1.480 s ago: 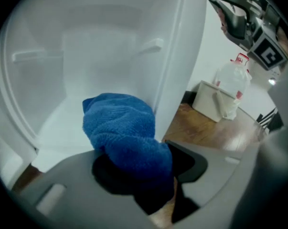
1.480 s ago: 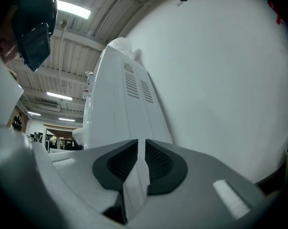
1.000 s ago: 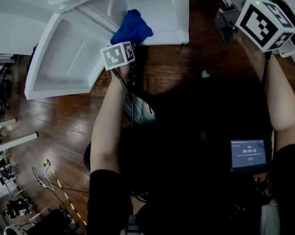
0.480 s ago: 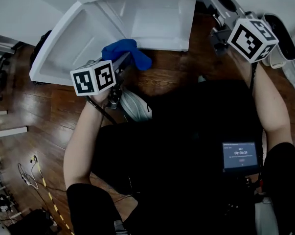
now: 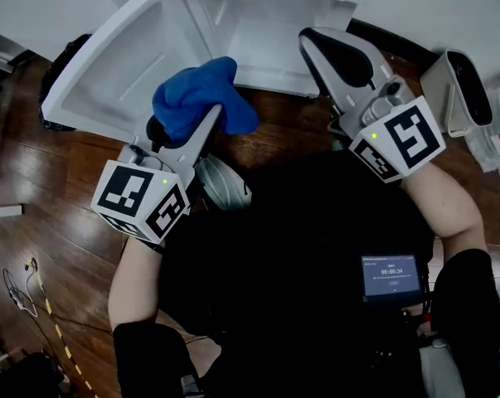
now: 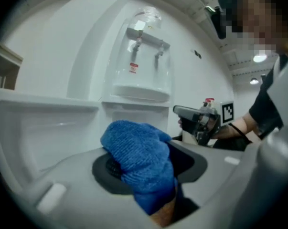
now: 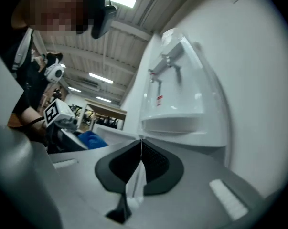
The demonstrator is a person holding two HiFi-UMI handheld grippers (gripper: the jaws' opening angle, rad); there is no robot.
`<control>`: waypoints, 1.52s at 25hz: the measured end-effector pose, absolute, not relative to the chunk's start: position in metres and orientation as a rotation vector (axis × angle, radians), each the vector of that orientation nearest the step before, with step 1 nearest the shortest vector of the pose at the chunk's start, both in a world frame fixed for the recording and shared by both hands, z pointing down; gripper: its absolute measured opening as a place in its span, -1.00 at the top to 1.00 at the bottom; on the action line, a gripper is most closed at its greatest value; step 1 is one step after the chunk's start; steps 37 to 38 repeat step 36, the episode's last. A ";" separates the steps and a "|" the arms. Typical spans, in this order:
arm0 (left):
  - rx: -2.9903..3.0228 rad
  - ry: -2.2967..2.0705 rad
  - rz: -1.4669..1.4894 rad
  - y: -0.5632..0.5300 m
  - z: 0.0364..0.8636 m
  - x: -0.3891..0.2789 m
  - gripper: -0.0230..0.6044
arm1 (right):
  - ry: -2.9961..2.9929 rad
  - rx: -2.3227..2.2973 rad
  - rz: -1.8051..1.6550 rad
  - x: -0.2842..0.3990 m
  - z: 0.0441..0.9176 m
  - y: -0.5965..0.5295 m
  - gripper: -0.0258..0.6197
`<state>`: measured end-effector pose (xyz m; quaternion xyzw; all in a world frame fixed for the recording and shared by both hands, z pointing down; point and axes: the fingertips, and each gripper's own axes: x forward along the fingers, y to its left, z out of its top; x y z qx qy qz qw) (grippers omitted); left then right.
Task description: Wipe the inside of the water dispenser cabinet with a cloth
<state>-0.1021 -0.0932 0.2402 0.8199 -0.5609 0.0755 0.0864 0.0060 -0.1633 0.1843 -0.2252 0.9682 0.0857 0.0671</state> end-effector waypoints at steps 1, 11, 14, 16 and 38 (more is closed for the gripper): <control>2.475 -1.663 0.225 -0.092 0.237 -0.097 0.28 | 2.965 -0.589 0.274 -0.006 0.192 -0.150 0.91; 2.648 -1.619 0.335 -0.088 0.242 -0.073 0.28 | 3.073 -0.334 0.367 -0.034 0.211 -0.116 0.91; 2.642 -1.612 0.361 -0.091 0.247 -0.069 0.27 | 3.076 -0.328 0.436 -0.030 0.210 -0.117 0.91; 2.632 -1.604 0.388 -0.090 0.252 -0.066 0.27 | 3.074 -0.325 0.449 -0.029 0.210 -0.117 0.91; 2.649 -1.580 0.438 -0.090 0.257 -0.055 0.27 | 3.127 -0.274 0.477 -0.032 0.226 -0.112 0.91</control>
